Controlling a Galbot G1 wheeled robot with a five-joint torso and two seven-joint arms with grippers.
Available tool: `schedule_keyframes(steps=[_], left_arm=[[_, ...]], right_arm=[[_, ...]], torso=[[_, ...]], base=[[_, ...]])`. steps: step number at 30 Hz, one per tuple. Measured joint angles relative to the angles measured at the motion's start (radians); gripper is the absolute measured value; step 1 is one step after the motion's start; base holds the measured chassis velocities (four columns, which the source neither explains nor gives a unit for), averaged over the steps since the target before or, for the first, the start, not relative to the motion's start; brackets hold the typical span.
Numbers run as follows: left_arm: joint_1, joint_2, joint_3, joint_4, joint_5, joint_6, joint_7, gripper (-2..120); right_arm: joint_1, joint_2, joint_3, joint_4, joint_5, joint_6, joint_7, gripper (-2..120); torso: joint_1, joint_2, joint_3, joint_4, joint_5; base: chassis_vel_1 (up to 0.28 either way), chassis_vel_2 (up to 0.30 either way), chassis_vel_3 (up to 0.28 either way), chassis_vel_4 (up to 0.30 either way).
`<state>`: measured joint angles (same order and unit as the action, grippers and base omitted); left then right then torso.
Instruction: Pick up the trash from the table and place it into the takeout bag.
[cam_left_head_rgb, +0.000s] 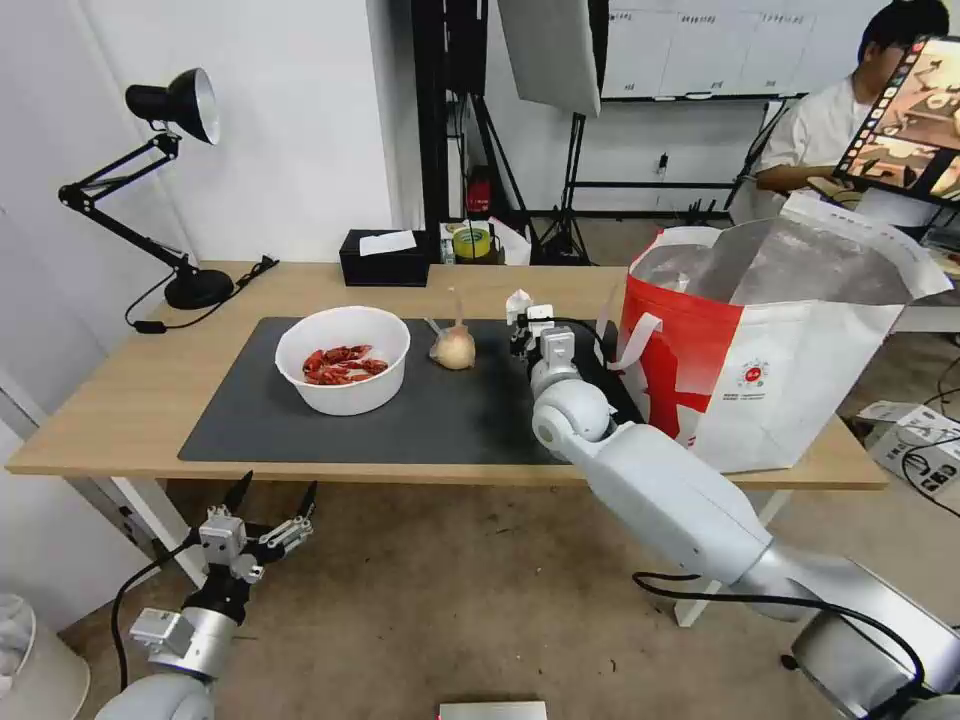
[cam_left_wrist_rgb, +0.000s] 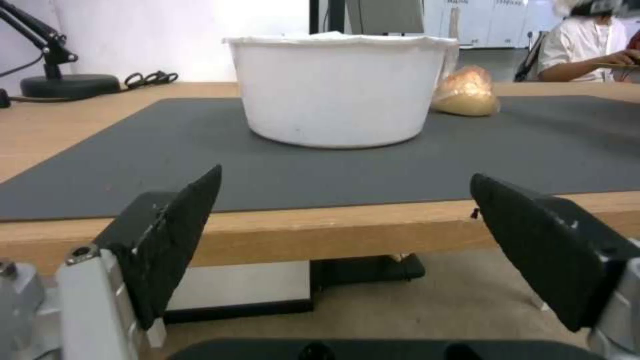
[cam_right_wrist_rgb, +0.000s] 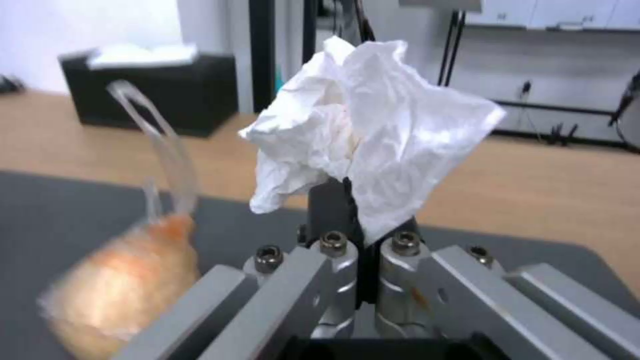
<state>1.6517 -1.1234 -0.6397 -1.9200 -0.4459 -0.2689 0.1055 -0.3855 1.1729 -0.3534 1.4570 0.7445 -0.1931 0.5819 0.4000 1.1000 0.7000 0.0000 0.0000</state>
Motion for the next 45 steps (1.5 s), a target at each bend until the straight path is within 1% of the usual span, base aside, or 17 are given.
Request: schedule_keyframes(steps=[9, 18, 20, 23, 25, 26, 29, 30, 31, 33, 34, 36, 38, 39, 41, 42, 45], left_arm=[[0.005, -0.002, -0.001, -0.006, 0.002, 0.001, -0.001, 100], [0.017, -0.004, -0.008, -0.010, 0.003, 0.001, -0.001, 100], [0.022, -0.003, -0.012, -0.010, 0.004, 0.001, -0.001, 100], [0.022, -0.003, -0.012, -0.010, 0.005, 0.001, -0.001, 100], [0.020, -0.003, -0.009, -0.011, 0.008, 0.002, -0.001, 100], [0.020, -0.003, -0.009, -0.011, 0.008, 0.002, -0.001, 100], [0.014, -0.004, -0.002, -0.013, 0.010, 0.003, -0.001, 100], [0.014, -0.004, -0.002, -0.013, 0.010, 0.003, -0.001, 100], [0.011, -0.004, 0.001, -0.014, 0.012, 0.005, -0.001, 100], [0.008, -0.009, 0.008, -0.015, 0.020, 0.006, -0.002, 100], [0.008, -0.009, 0.008, -0.015, 0.020, 0.006, -0.002, 100], [0.006, -0.012, 0.016, -0.014, 0.027, 0.006, -0.002, 100], [0.005, -0.013, 0.018, -0.013, 0.028, 0.006, -0.002, 100], [0.003, -0.014, 0.021, -0.011, 0.031, 0.007, -0.002, 100], [-0.002, -0.015, 0.029, -0.008, 0.035, 0.008, -0.002, 100], [-0.002, -0.015, 0.029, -0.008, 0.035, 0.008, -0.002, 100], [-0.006, -0.015, 0.034, -0.004, 0.037, 0.008, -0.003, 100]], right_arm=[[-0.048, -0.035, 0.028, 0.129, -0.002, 0.053, -0.024, 0], [-0.099, -0.053, 0.075, 0.232, -0.046, 0.071, -0.048, 0], [-0.120, -0.071, 0.108, 0.279, -0.067, 0.075, -0.051, 0], [-0.128, -0.083, 0.125, 0.305, -0.076, 0.078, -0.053, 0], [-0.144, -0.116, 0.176, 0.371, -0.084, 0.079, -0.054, 0], [-0.144, -0.116, 0.176, 0.371, -0.084, 0.079, -0.054, 0], [-0.164, -0.171, 0.245, 0.443, -0.084, 0.055, -0.043, 0], [-0.164, -0.171, 0.245, 0.443, -0.084, 0.055, -0.043, 0], [-0.175, -0.198, 0.278, 0.473, -0.084, 0.032, -0.026, 0], [-0.212, -0.252, 0.359, 0.525, -0.113, -0.030, 0.042, 0], [-0.212, -0.252, 0.359, 0.525, -0.113, -0.030, 0.042, 0], [-0.242, -0.284, 0.415, 0.553, -0.133, -0.057, 0.087, 0], [-0.250, -0.293, 0.430, 0.560, -0.135, -0.066, 0.105, 0], [-0.260, -0.305, 0.453, 0.569, -0.136, -0.083, 0.135, 0], [-0.275, -0.327, 0.486, 0.589, -0.095, -0.133, 0.203, 0], [-0.275, -0.327, 0.486, 0.589, -0.095, -0.133, 0.203, 0], [-0.272, -0.342, 0.503, 0.597, 0.047, -0.214, 0.301, 0]], torso=[[0.000, 0.000, 0.000, 0.0000, 0.0000], [0.000, 0.000, 0.000, 0.0000, 0.0001], [0.000, 0.000, 0.000, 0.0000, 0.0001], [0.000, 0.000, 0.000, -0.0001, 0.0001], [0.000, 0.000, 0.000, 0.0001, 0.0002], [0.000, 0.000, 0.000, 0.0001, 0.0002], [0.000, 0.000, 0.000, 0.0000, 0.0000], [0.000, 0.000, 0.000, 0.0000, 0.0000], [0.000, 0.000, 0.000, 0.0000, 0.0001], [0.000, 0.000, 0.000, -0.0002, 0.0002], [0.000, 0.000, 0.000, -0.0002, 0.0002], [0.000, 0.000, 0.000, -0.0003, 0.0003], [0.000, 0.000, 0.000, -0.0002, 0.0004], [0.000, 0.000, 0.000, -0.0002, 0.0003], [0.000, 0.000, 0.000, -0.0002, 0.0002], [0.000, 0.000, 0.000, -0.0002, 0.0002], [0.000, 0.000, 0.000, -0.0002, 0.0003]], base=[[0.000, 0.000, 0.000, 0.000], [0.000, 0.000, 0.000, 0.000], [0.000, 0.000, 0.000, 0.000], [0.000, 0.000, 0.000, 0.000], [0.000, 0.000, 0.000, 0.000], [0.000, 0.000, 0.000, 0.000], [0.000, 0.000, 0.000, 0.000], [0.000, 0.000, 0.000, 0.000], [0.000, 0.000, 0.000, 0.000], [0.000, 0.000, 0.000, 0.000], [0.000, 0.000, 0.000, 0.000], [0.000, 0.000, 0.000, 0.000], [0.000, 0.000, 0.000, 0.000], [0.000, 0.000, 0.000, 0.000], [0.000, 0.000, 0.000, 0.000], [0.000, 0.000, 0.000, 0.000], [0.000, 0.000, 0.000, 0.000]])
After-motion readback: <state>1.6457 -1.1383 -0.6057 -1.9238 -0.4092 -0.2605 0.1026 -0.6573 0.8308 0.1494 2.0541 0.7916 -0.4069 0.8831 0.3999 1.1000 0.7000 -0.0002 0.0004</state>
